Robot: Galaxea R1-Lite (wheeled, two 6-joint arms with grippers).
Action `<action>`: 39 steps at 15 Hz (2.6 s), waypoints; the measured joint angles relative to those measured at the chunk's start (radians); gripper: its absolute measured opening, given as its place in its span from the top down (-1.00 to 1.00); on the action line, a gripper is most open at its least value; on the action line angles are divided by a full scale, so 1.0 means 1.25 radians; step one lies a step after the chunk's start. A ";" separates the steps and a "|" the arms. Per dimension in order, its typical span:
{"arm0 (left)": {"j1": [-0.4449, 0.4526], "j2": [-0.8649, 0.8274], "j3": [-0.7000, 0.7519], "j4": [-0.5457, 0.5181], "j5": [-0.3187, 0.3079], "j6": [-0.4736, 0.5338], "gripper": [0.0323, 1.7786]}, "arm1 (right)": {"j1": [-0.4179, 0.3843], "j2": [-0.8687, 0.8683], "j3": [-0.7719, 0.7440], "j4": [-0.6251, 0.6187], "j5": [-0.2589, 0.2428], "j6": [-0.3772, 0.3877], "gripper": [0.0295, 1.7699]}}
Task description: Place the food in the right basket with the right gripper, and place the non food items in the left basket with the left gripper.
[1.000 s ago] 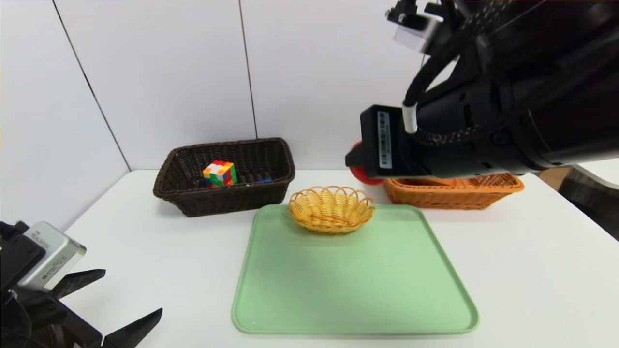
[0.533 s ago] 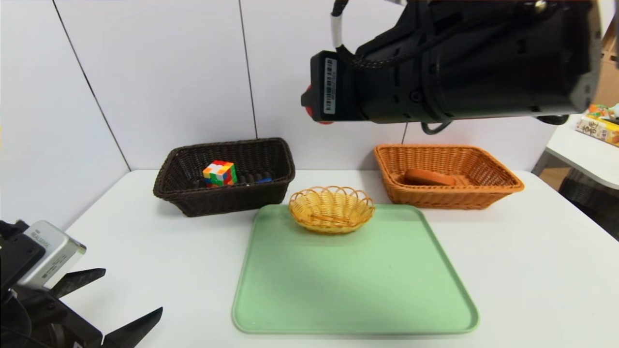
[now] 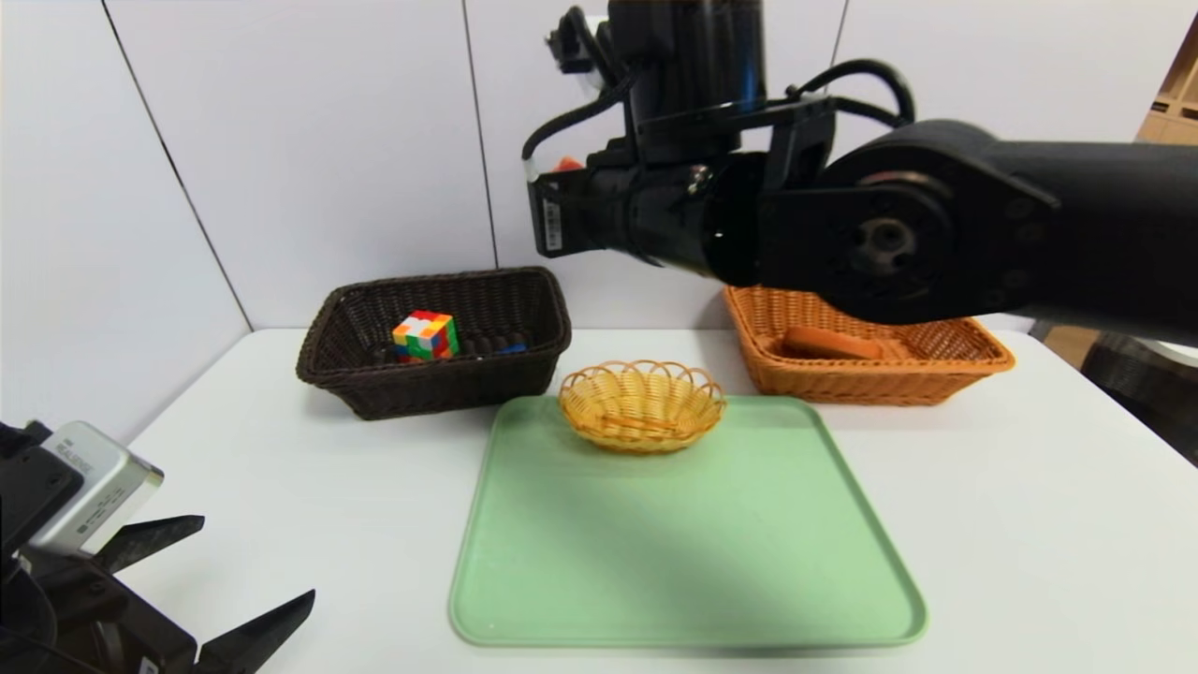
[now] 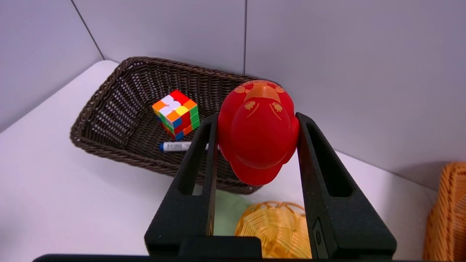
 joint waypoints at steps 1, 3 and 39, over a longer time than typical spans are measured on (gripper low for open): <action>0.000 -0.001 0.000 0.000 0.000 0.000 -0.90 | -0.006 0.028 0.000 -0.041 0.010 -0.015 0.27; 0.000 -0.002 0.001 0.000 0.000 0.000 -0.90 | -0.014 0.077 -0.002 -0.096 0.031 -0.039 0.27; -0.001 -0.030 0.017 0.001 -0.002 -0.003 -0.90 | 0.023 0.096 0.020 -0.063 0.006 -0.121 -0.82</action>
